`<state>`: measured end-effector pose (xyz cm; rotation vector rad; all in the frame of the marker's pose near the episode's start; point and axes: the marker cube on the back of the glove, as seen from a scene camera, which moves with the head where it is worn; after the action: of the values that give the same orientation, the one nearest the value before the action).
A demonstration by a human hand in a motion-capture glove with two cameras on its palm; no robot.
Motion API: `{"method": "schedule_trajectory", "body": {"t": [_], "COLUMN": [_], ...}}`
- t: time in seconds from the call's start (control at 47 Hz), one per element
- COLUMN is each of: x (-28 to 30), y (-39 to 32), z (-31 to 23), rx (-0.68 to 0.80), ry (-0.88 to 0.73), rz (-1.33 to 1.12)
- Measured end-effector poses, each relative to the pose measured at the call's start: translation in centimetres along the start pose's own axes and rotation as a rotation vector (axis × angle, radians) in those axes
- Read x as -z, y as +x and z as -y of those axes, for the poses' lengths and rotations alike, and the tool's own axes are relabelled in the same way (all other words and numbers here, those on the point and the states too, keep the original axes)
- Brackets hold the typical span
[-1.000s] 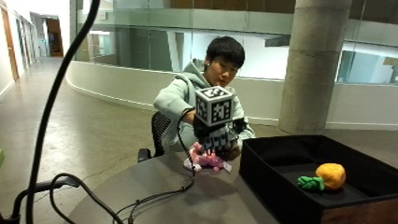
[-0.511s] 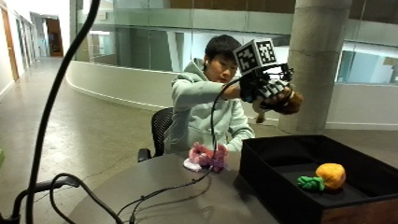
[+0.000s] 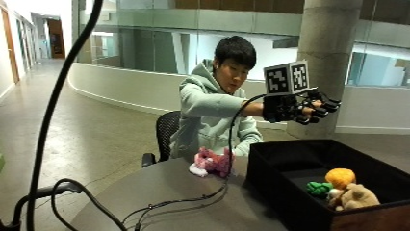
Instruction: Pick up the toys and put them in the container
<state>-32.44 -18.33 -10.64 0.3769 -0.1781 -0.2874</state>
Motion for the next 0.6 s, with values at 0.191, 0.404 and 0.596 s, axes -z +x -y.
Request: {"method": "schedule_trajectory", "body": {"t": [0.191, 0.404, 0.596], "x": [2.9, 4.5, 2.0], "y": [2.5, 5.2, 8.7], "z": [-5.7, -16.6, -25.0], "rx": [0.039, 0.120, 0.126], "ry": [-0.035, -0.097, -0.194], "rz": [-0.038, -0.169, -0.241]}}
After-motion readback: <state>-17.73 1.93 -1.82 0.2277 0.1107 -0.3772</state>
